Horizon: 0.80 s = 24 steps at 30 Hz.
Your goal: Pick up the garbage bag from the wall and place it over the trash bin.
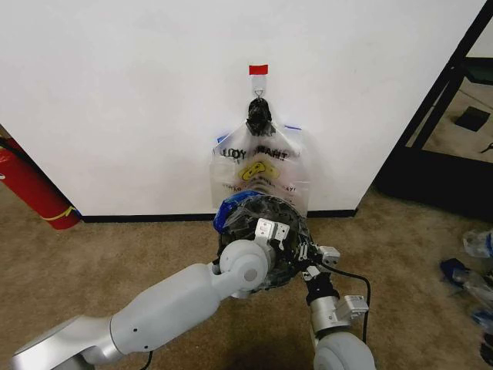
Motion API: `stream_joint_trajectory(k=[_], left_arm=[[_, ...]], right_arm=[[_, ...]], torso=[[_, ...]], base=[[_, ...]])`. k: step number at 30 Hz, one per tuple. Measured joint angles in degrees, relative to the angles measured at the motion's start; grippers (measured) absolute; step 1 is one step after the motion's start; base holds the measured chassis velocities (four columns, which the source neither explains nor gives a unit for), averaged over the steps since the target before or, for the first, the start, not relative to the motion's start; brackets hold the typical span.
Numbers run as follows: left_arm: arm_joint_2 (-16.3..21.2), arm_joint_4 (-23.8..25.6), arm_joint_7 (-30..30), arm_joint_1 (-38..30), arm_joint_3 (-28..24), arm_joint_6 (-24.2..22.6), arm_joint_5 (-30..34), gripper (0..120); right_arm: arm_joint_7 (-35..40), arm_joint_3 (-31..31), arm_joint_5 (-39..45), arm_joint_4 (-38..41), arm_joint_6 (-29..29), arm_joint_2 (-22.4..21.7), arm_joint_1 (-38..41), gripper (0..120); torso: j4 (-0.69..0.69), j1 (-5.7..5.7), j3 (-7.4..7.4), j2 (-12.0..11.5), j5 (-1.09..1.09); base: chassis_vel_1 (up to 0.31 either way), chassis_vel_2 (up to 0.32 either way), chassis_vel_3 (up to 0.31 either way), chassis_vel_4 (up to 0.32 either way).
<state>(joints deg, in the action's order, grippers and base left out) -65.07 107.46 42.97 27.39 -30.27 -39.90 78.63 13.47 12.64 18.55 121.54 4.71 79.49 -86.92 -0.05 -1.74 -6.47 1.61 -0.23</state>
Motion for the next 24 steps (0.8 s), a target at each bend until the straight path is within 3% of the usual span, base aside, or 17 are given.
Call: stream_joint_trajectory(k=[4,10,18,24], left_arm=[[0.98,0.58,0.04,0.00,0.52,-0.60,0.28,0],[1.10,1.36,-1.50,1.33,3.31,3.26,-1.11,0],[6.08,8.11,-1.11,4.49,5.64,2.47,-1.54,0],[11.25,15.68,-4.92,9.94,13.29,3.32,-2.24,18]], right_arm=[[0.01,0.03,0.18,-0.09,0.02,0.00,-0.01,0],[0.21,-0.01,0.57,-0.53,0.19,0.78,0.19,0],[2.85,1.63,6.10,-1.67,-0.92,1.85,2.15,0],[3.96,3.08,10.51,-1.83,-2.42,1.82,2.68,0]], torso=[[0.01,0.00,0.00,0.00,0.00],[-0.01,0.00,0.00,0.00,0.00],[0.01,0.00,0.00,0.00,-0.01],[0.00,0.00,0.00,0.00,-0.02]], base=[[0.000,0.000,0.000,0.000],[0.000,0.000,0.000,0.000],[0.000,0.000,0.000,0.000],[0.000,0.000,0.000,0.000]])
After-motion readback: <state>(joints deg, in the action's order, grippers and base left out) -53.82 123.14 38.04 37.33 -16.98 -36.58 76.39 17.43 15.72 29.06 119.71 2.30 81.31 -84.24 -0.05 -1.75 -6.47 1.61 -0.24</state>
